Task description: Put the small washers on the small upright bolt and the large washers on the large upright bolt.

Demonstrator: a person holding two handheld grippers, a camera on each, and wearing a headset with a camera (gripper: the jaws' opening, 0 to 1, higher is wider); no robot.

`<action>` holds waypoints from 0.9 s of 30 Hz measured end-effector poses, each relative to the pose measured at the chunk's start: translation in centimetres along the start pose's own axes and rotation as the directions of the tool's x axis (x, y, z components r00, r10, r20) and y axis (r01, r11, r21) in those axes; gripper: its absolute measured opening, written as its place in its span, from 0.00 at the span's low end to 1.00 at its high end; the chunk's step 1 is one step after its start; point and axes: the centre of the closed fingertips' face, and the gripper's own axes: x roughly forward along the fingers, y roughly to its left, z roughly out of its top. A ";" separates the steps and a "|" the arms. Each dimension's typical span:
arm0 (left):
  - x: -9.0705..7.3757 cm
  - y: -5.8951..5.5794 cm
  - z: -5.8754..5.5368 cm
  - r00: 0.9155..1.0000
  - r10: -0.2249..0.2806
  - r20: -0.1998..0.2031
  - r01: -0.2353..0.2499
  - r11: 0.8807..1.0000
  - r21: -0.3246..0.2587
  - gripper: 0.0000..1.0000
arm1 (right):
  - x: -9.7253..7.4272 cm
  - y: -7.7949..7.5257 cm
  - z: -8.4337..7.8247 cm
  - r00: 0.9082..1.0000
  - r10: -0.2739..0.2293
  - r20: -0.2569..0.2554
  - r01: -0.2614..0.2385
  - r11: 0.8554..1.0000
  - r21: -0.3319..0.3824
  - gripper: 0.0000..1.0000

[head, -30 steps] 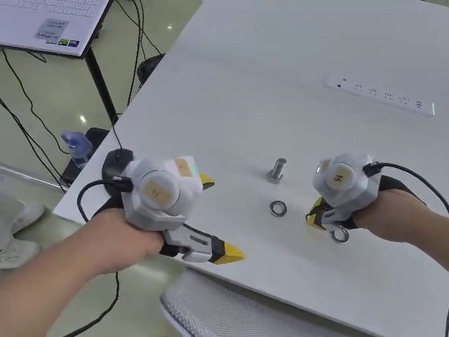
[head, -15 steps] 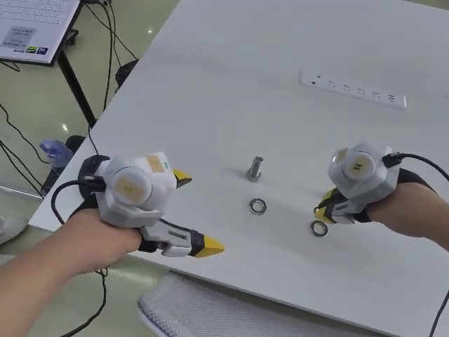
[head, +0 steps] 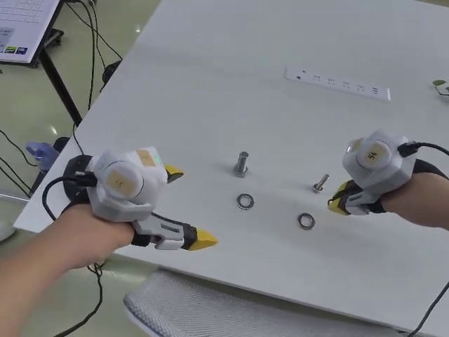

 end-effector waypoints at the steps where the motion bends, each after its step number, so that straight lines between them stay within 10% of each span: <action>1: 0.0 0.1 0.0 1.000 0.002 0.000 -0.002 1.000 0.001 0.82 | -0.1 -0.1 -0.1 1.000 -0.002 -0.002 0.002 1.000 0.000 0.12; 27: 0.5 0.3 0.0 1.000 0.022 -0.004 -0.022 1.000 -0.005 0.89 | -0.3 -5.1 2.9 0.999 -0.036 -0.001 0.036 0.999 -0.040 0.12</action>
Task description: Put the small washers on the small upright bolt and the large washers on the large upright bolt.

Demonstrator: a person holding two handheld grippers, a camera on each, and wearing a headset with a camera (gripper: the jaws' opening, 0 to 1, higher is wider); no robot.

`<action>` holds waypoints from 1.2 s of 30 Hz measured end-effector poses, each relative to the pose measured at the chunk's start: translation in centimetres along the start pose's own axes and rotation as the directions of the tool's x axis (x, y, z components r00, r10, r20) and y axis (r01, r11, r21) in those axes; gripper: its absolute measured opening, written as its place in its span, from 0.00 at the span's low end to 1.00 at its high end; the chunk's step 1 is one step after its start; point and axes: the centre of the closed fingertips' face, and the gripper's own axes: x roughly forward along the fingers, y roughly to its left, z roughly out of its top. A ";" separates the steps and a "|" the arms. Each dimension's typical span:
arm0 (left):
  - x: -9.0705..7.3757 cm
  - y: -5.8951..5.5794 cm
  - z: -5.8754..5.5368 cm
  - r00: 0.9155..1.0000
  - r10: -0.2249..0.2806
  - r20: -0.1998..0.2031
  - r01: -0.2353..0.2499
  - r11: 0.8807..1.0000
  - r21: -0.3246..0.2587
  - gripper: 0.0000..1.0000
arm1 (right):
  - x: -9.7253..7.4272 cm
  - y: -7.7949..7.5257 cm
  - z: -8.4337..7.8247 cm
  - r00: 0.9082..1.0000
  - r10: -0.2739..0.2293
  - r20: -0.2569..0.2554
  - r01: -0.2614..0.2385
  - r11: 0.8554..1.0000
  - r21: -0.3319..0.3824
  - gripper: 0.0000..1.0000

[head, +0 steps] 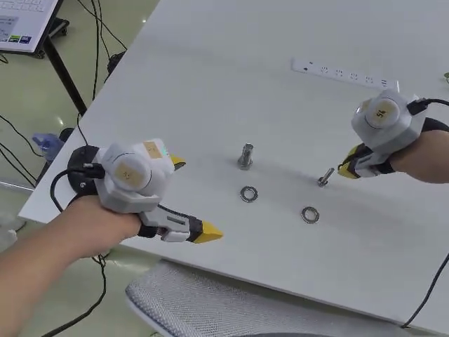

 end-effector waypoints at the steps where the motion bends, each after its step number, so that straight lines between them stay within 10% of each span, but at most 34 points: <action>1: 0.0 0.0 0.0 1.000 0.000 0.000 0.000 1.000 -0.001 0.89 | 0.1 0.0 0.1 1.000 0.002 0.000 -0.002 1.000 -0.003 0.12; 36: 0.2 0.3 -0.8 1.000 -0.019 -0.017 0.019 1.000 -0.009 0.90 | 2.5 0.2 0.2 0.999 0.031 -0.038 -0.032 0.999 -0.014 0.12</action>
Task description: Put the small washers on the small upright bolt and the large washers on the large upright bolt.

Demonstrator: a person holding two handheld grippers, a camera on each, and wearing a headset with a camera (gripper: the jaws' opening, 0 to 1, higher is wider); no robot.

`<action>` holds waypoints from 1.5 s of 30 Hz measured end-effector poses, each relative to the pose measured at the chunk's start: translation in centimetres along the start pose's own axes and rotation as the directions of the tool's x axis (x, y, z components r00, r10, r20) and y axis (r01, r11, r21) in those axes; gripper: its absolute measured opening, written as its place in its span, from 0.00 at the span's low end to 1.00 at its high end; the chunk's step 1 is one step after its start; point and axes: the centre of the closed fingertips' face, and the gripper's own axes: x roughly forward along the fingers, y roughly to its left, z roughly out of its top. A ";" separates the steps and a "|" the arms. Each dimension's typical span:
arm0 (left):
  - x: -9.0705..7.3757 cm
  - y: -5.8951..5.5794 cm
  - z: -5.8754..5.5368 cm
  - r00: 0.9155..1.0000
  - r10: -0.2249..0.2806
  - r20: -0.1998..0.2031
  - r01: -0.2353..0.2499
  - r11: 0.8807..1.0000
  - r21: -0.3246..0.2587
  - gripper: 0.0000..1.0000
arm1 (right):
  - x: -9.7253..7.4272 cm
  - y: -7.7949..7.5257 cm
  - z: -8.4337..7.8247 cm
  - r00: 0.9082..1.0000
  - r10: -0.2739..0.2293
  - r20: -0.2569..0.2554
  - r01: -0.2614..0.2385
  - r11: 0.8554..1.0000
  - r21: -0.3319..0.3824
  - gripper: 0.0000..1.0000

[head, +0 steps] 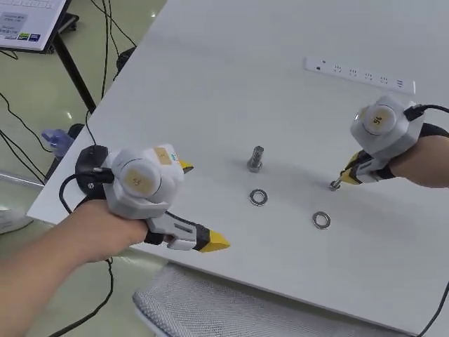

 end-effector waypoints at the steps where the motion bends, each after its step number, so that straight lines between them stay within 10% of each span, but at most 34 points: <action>1: 0.0 0.0 0.0 1.000 0.003 0.006 -0.003 1.000 -0.005 0.90 | 0.1 0.0 0.0 1.000 0.000 -0.003 0.000 1.000 -0.001 0.12; 45: -1.3 0.0 -2.4 1.000 0.008 -0.028 -0.009 0.999 -0.037 0.87 | 4.1 0.0 -1.0 0.997 -0.004 -0.074 0.002 1.000 -0.015 0.13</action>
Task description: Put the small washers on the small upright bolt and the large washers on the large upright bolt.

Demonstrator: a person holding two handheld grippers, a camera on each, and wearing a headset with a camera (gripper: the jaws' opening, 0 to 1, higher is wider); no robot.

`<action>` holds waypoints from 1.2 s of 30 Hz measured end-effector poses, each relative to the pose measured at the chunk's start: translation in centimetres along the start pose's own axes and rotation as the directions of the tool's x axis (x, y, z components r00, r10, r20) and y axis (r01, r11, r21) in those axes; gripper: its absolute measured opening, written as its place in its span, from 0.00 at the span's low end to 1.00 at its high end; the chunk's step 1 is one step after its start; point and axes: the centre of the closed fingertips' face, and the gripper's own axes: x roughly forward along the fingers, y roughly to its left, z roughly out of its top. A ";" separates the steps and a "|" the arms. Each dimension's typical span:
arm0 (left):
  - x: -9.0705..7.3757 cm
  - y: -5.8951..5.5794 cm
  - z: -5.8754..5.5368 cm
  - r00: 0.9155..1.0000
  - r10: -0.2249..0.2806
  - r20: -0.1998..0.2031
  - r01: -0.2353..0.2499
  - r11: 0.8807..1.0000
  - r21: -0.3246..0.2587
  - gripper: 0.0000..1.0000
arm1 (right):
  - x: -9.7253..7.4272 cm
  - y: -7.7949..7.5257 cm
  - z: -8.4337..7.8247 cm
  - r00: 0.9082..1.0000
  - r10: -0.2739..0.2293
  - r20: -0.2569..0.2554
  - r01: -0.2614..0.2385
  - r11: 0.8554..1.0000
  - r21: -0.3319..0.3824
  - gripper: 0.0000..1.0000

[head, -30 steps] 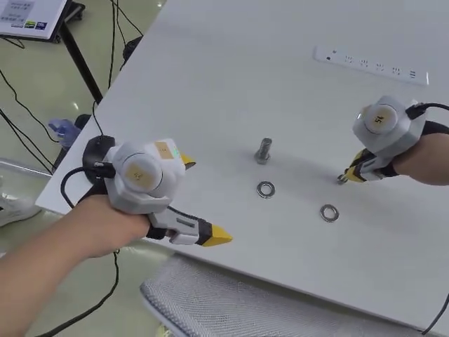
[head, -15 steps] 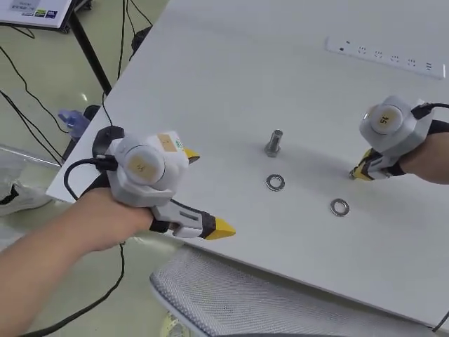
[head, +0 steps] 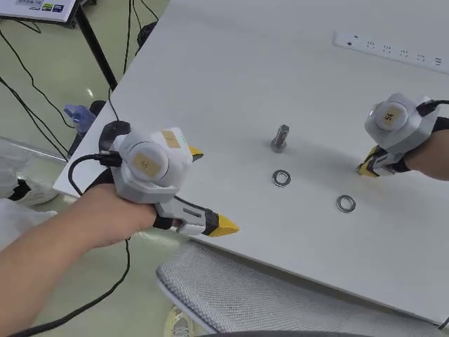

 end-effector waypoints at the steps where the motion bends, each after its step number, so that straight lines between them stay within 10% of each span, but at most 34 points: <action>1: 0.0 0.0 0.0 1.000 0.000 -0.001 0.000 1.000 0.000 0.87 | 0.0 0.0 0.0 1.000 -0.001 0.001 0.001 1.000 -0.001 0.13; 36: -0.5 -0.2 0.1 1.000 0.011 0.011 -0.011 1.000 0.004 0.89 | -0.3 0.3 0.1 0.999 0.015 0.044 -0.017 0.999 0.042 0.24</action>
